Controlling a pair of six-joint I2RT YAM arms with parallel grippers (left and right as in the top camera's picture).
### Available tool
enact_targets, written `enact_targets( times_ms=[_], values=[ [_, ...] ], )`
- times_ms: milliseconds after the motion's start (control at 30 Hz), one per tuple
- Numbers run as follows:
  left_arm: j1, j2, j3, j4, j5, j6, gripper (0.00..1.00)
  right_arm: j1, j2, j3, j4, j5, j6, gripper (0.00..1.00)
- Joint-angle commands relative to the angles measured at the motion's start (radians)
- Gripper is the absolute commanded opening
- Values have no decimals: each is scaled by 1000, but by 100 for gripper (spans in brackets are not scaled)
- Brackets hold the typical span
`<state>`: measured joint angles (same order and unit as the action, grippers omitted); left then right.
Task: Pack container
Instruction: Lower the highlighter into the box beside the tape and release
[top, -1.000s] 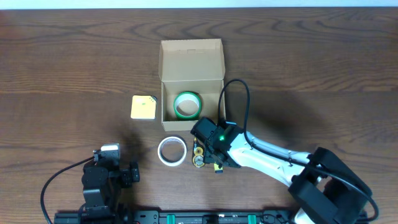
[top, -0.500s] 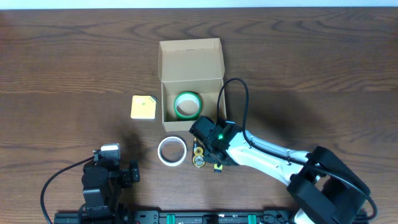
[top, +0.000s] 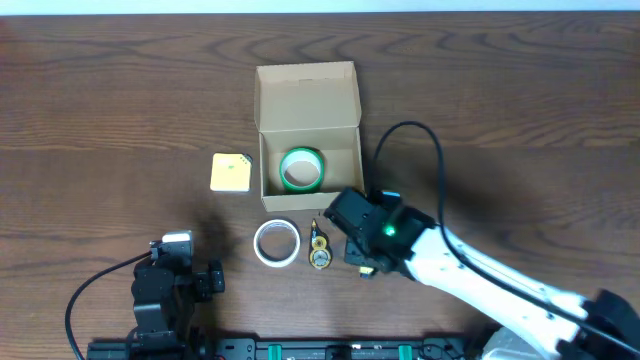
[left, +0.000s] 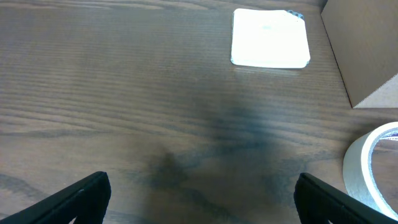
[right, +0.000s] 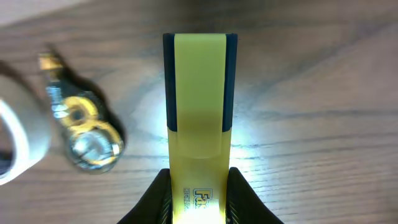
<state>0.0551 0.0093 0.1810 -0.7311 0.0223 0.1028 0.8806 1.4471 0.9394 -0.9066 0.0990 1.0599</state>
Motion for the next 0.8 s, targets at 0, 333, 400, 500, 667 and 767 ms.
enact_targets(
  times_ms=[0, 333, 400, 500, 667, 767],
  values=[
    [-5, -5, -17, -13, -4, 6, 95, 4, -68, 34, -6, 91, -116, 1],
    [-5, -5, -18, -13, -4, 6, 95, -109, 76, 333, 145, 253, -613, 1],
    [-5, -5, -18, -13, -4, 6, 95, -142, 140, 373, 180, 250, -663, 1],
    [-5, -5, -18, -13, -4, 6, 95, -163, 240, 417, 250, 241, -752, 1],
    [-5, -5, -18, -13, -4, 6, 95, -155, 340, 422, 280, 240, -781, 1],
    [-5, -5, -18, -13, -4, 6, 95, -154, 389, 421, 274, 210, -781, 1]
  ],
)
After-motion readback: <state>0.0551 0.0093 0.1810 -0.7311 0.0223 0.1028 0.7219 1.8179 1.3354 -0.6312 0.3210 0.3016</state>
